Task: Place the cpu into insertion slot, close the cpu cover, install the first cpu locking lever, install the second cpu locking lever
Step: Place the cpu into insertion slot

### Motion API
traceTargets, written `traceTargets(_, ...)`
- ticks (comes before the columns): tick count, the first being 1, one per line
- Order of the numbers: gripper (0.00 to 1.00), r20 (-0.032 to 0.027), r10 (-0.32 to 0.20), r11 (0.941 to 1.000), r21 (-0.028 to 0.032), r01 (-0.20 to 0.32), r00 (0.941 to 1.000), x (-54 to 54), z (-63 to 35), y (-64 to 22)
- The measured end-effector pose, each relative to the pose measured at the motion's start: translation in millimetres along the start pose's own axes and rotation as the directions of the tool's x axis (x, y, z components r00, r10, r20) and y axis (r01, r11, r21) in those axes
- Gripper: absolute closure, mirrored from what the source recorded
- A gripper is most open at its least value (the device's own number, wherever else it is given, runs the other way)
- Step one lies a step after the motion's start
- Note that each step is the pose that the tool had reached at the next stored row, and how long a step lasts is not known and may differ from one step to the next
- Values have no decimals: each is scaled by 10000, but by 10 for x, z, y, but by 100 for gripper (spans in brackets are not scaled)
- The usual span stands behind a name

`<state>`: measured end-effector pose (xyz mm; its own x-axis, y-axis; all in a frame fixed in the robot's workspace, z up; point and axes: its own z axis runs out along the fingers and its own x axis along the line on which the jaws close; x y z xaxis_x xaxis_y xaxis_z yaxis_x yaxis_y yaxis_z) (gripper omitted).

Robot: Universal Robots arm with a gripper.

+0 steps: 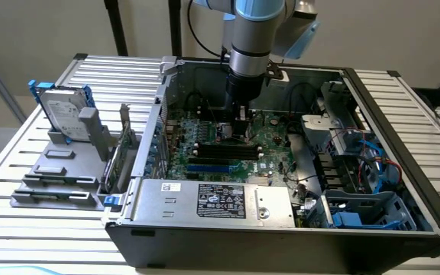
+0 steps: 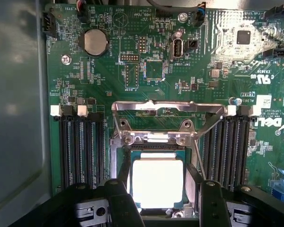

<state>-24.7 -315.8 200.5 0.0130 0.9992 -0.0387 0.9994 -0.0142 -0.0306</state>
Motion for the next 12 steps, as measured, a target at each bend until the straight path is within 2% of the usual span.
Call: traceTargets(12, 46, -11, 110, 9999, 13, -110, 9999, 3, 11, -2)
